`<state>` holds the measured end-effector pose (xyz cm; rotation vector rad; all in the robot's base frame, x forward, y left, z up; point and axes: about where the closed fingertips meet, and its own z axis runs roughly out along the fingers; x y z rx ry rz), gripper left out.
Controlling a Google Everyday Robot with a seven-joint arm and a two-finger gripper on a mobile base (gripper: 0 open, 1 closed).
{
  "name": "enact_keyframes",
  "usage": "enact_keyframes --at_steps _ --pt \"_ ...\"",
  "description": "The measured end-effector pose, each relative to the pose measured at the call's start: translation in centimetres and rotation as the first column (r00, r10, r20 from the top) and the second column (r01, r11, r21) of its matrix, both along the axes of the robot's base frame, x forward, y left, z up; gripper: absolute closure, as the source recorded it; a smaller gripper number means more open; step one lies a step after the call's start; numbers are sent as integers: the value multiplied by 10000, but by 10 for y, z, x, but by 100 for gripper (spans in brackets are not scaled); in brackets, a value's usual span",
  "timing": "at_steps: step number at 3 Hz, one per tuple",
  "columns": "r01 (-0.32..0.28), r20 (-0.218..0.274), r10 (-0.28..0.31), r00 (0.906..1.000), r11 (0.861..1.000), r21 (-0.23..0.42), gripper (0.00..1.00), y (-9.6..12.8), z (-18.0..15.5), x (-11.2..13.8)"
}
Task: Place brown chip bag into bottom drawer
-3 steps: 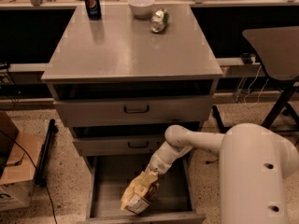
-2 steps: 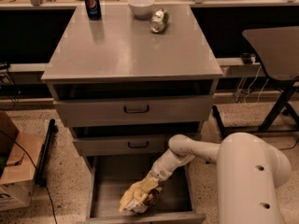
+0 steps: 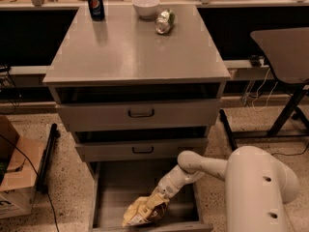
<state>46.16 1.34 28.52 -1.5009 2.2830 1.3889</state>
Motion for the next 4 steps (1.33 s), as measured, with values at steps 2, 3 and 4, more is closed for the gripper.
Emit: enact_keyframes --at_steps 2,3,4 --pt "-1 -1 1 10000 10000 0 14 0 0 0" --pt "-1 -1 1 10000 10000 1 0 0 0 0" --pt "-1 -1 1 10000 10000 1 0 0 0 0"
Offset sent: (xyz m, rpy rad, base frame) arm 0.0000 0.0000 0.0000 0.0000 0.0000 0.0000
